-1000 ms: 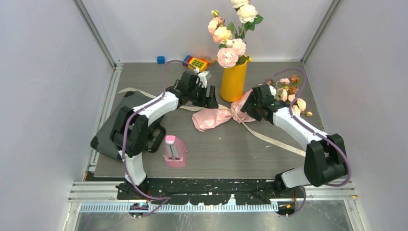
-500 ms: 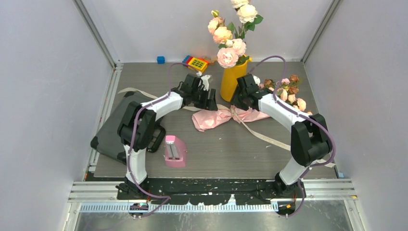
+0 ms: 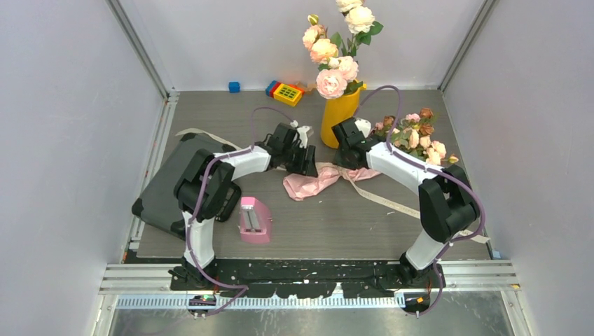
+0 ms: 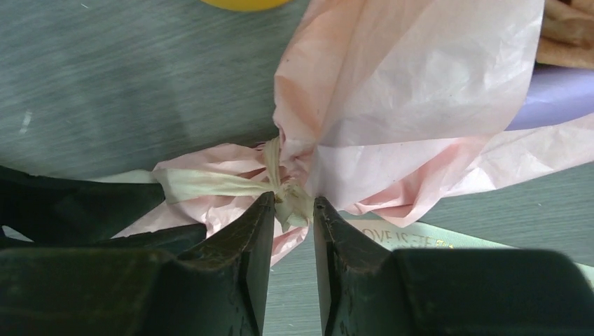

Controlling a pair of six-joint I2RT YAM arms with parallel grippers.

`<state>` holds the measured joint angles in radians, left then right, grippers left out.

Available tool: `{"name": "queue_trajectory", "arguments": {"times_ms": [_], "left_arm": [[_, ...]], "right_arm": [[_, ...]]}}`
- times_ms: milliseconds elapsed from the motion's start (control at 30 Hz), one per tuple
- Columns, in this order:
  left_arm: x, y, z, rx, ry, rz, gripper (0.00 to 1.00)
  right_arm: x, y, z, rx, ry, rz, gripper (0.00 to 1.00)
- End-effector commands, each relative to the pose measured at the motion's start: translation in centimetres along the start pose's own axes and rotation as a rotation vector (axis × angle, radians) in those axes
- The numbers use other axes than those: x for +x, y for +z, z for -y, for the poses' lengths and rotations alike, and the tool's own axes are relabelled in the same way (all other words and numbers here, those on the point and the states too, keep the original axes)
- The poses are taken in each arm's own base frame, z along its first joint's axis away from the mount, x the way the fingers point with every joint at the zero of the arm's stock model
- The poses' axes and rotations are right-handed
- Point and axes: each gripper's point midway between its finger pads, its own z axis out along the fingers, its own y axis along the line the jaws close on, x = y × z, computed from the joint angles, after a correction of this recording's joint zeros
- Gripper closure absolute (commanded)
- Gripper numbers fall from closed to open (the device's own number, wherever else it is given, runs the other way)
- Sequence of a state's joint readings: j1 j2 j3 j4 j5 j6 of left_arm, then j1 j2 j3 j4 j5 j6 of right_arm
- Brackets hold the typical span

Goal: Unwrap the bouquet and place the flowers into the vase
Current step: Untie the ribbon from the wrapping paper.

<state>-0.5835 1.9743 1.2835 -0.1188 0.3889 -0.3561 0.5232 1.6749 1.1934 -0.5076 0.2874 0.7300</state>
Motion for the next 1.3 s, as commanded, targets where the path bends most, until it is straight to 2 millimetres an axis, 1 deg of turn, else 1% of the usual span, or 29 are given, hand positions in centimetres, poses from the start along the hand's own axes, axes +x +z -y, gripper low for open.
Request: {"name": "queue_trajectory", "arguments": {"times_ms": [0,67,133,200,333,367,400,467,567,700,767,867,967,1033,1167,1267], "left_arm": [[0.9,-0.9,2.7,0.049,-0.005,0.018,0.47],[1.6,-1.2,3.7,0.065,-0.012,0.024,0.47],[1.8,-1.8,5.4,0.105,-0.023,0.044,0.48],[2.0,-2.2,6.7,0.147,-0.04,0.059,0.48],[3.4,-2.9,8.7,0.219,-0.091,0.055,0.48],[3.7,-3.0,9.3,0.237,-0.102,0.054,0.48],[4.1,-3.1,9.8,0.25,-0.101,0.05,0.48],[4.4,-3.5,10.7,0.272,-0.109,0.049,0.48],[3.7,-4.7,11.8,0.291,-0.101,0.067,0.46],[1.9,-6.7,12.9,0.289,-0.052,0.1,0.4],[1.2,-7.6,13.4,0.288,-0.028,0.11,0.39],[0.2,-8.4,14.1,0.299,-0.004,0.134,0.37],[-0.4,-7.9,13.9,0.285,0.023,0.134,0.35],[-0.3,-7.4,13.6,0.267,0.025,0.112,0.35],[-1.0,-6.8,14.4,0.28,0.044,0.121,0.35],[-0.8,-6.1,15.4,0.282,0.066,0.116,0.41]], "right_arm": [[0.1,-1.0,1.9,0.056,-0.006,0.045,0.69],[1.2,-1.0,2.9,0.079,-0.005,0.026,0.73],[1.6,-1.6,3.7,0.092,0.009,0.031,0.76],[2.2,-2.1,4.7,0.108,0.019,0.035,0.77],[3.2,-3.5,6.4,0.127,0.054,0.041,0.77],[3.8,-3.6,7.0,0.138,0.055,0.029,0.76],[3.7,-4.1,7.1,0.126,0.077,0.04,0.76],[4.3,-4.6,7.6,0.123,0.097,0.038,0.74],[5.1,-5.2,8.8,0.143,0.124,0.037,0.73],[6.1,-5.4,10.4,0.195,0.134,0.028,0.73],[6.6,-5.3,10.9,0.207,0.136,0.021,0.72],[7.1,-5.2,11.2,0.213,0.146,0.012,0.73],[7.0,-5.5,11.1,0.199,0.16,0.021,0.72],[6.4,-6.1,10.8,0.169,0.166,0.041,0.69],[4.8,-7.7,9.6,0.079,0.159,0.093,0.6],[4.0,-8.7,7.9,-0.013,0.128,0.099,0.59]]}}
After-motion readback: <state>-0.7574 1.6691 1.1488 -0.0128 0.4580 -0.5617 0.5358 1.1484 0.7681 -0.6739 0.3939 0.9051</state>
